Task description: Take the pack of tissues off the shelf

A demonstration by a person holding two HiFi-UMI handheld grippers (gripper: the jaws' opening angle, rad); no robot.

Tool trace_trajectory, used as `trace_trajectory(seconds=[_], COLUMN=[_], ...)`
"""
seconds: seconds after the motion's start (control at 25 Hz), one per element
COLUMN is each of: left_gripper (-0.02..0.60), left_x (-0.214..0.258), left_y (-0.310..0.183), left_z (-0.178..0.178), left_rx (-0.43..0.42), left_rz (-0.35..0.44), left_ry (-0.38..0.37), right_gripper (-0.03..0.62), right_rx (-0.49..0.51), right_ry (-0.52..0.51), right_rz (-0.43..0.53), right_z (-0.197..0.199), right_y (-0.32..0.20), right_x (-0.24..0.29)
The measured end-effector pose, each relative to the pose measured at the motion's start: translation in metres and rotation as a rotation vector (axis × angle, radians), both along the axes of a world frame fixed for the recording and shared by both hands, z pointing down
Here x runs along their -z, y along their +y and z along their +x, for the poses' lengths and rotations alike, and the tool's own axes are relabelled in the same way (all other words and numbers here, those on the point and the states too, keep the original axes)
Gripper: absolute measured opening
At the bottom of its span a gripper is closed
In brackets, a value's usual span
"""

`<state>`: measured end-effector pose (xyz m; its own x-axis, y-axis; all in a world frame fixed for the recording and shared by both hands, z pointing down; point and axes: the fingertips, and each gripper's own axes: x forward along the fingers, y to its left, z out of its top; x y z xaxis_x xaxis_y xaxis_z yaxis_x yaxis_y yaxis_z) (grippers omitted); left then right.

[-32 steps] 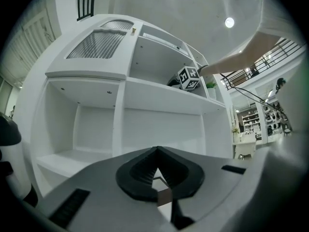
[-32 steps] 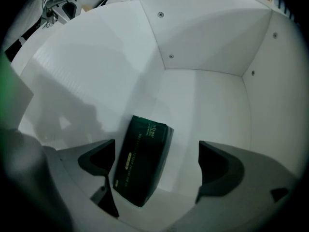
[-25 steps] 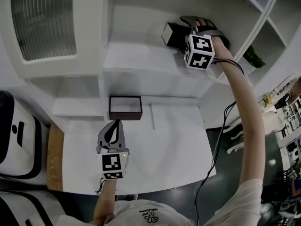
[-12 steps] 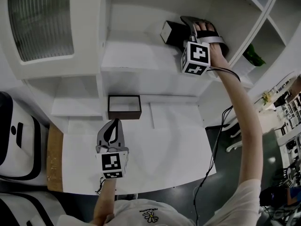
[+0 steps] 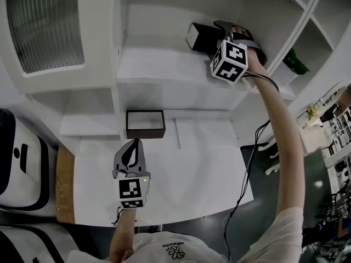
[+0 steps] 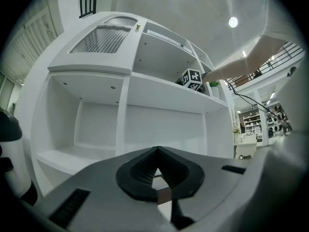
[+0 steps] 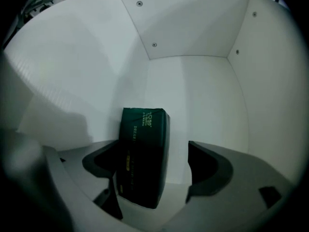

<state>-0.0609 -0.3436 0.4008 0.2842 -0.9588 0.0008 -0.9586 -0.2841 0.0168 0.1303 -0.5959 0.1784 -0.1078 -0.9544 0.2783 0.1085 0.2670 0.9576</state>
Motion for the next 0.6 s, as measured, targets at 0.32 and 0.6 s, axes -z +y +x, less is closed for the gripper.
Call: trace_trajectory(seconds=[0.32, 0.6], left_gripper=[-0.002, -0.002], left_x=[-0.006, -0.012], left_y=[-0.006, -0.013], left_z=[0.002, -0.006], left_rx=[-0.009, 0.015], left_rz=[-0.004, -0.017], left_ry=[-0.002, -0.004], right_gripper=[0.4, 0.442], right_rx=[-0.02, -0.092], right_ry=[0.095, 0.127], right_rz=[-0.211, -0.431], right_z=[-0.004, -0.009], right_y=[-0.006, -0.023], right_x=[-0.011, -0.014])
